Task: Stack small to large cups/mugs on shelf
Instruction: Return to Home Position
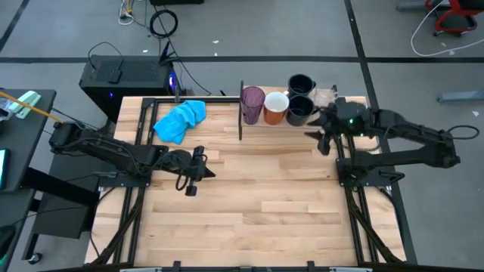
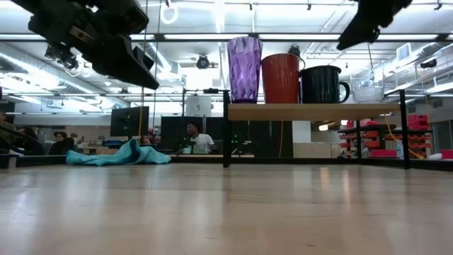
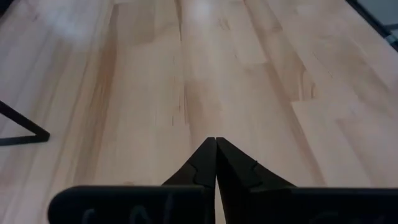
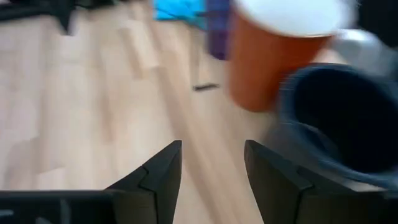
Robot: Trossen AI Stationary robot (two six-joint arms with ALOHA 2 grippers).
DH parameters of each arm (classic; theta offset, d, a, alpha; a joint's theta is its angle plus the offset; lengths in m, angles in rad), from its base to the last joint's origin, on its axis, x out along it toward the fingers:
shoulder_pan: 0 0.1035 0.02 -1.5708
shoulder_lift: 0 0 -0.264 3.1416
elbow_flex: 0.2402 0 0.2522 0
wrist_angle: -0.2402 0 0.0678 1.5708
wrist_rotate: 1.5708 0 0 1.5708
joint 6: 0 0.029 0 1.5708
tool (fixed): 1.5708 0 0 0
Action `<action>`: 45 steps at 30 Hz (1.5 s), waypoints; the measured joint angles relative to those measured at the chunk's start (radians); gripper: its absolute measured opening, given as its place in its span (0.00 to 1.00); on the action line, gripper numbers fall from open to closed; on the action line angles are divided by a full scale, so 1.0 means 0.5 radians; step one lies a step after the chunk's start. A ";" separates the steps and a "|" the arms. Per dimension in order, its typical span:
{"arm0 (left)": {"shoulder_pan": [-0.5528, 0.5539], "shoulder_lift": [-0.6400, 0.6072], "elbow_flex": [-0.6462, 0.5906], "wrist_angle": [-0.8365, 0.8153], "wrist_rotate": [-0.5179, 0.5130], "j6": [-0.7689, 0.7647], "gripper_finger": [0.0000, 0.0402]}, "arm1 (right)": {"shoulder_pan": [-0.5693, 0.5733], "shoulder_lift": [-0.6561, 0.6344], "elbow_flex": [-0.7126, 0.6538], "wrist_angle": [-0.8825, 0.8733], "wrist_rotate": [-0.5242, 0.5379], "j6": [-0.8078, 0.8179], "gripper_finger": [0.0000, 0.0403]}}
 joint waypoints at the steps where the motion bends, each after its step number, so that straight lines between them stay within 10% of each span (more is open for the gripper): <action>1: 0.008 0.000 -0.018 0.039 0.001 -0.003 0.05 | 0.028 -0.040 -0.092 0.105 -0.033 0.003 0.45; 27: 0.343 -0.692 -0.747 0.688 -0.163 -0.255 0.03 | 0.214 -1.164 -1.632 1.905 -0.316 -0.021 0.35; 45: 0.273 -1.475 -1.045 0.680 -0.529 -0.111 0.01 | 0.214 -1.489 -1.831 1.637 -0.304 0.045 0.16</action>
